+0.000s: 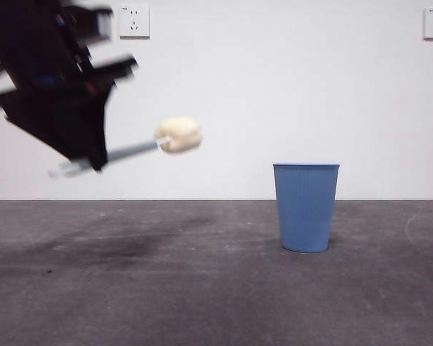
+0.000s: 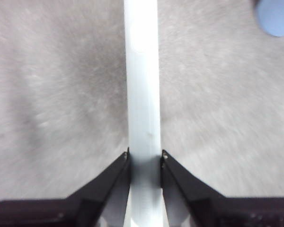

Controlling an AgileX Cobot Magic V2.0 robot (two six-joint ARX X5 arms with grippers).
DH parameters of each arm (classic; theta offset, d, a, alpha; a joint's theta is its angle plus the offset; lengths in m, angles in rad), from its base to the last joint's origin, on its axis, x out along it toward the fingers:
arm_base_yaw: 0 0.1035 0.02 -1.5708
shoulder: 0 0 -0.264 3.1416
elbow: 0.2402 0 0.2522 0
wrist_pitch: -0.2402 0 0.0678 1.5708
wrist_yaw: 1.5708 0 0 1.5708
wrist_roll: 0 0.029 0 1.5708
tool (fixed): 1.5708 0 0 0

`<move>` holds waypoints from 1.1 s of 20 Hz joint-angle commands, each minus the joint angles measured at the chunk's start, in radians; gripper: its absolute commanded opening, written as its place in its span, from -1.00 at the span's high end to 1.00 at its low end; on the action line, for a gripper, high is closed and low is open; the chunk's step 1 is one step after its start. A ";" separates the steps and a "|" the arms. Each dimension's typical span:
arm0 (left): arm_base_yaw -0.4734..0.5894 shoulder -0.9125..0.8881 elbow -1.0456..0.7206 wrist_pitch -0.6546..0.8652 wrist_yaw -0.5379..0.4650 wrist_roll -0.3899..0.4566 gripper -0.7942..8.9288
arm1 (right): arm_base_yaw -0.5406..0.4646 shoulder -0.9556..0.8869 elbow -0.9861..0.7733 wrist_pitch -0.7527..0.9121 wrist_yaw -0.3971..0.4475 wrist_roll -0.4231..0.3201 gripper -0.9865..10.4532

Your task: Pick up the cup brush,pick up the cup,insert the brush into the cup,clean the cup,put the cup brush back,put the cup back to the fixed position on the table

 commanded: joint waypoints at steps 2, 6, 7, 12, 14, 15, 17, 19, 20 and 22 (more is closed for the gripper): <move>-0.001 -0.124 -0.003 -0.076 0.002 0.053 0.85 | 0.086 0.051 -0.040 0.130 0.152 0.032 -0.16; -0.001 -0.236 -0.003 -0.138 0.002 0.076 0.85 | 0.217 0.087 -0.180 0.352 0.312 0.131 -0.16; -0.001 -0.255 -0.003 -0.152 0.002 0.077 0.85 | 0.252 0.092 -0.223 0.409 0.366 0.154 -0.16; -0.002 -0.289 -0.003 -0.195 0.003 0.098 0.85 | 0.377 0.114 -0.401 0.680 0.582 0.219 -0.16; -0.002 -0.289 -0.003 -0.207 0.006 0.103 0.85 | 0.396 0.145 -0.443 0.762 0.639 0.219 -0.16; -0.002 -0.289 -0.003 -0.208 0.006 0.104 0.85 | 0.396 0.166 -0.463 0.809 0.652 0.218 -0.16; -0.002 -0.289 -0.003 -0.208 0.006 0.106 0.85 | 0.396 0.224 -0.494 0.905 0.673 0.210 -0.16; -0.002 -0.289 -0.003 -0.207 0.006 0.106 0.85 | 0.396 0.296 -0.511 1.013 0.673 0.192 -0.16; -0.002 -0.289 -0.003 -0.207 0.006 0.106 0.85 | 0.396 0.341 -0.514 1.070 0.678 0.185 -0.16; -0.002 -0.289 -0.003 -0.207 0.006 0.106 0.85 | 0.394 0.422 -0.514 1.165 0.692 0.155 -0.16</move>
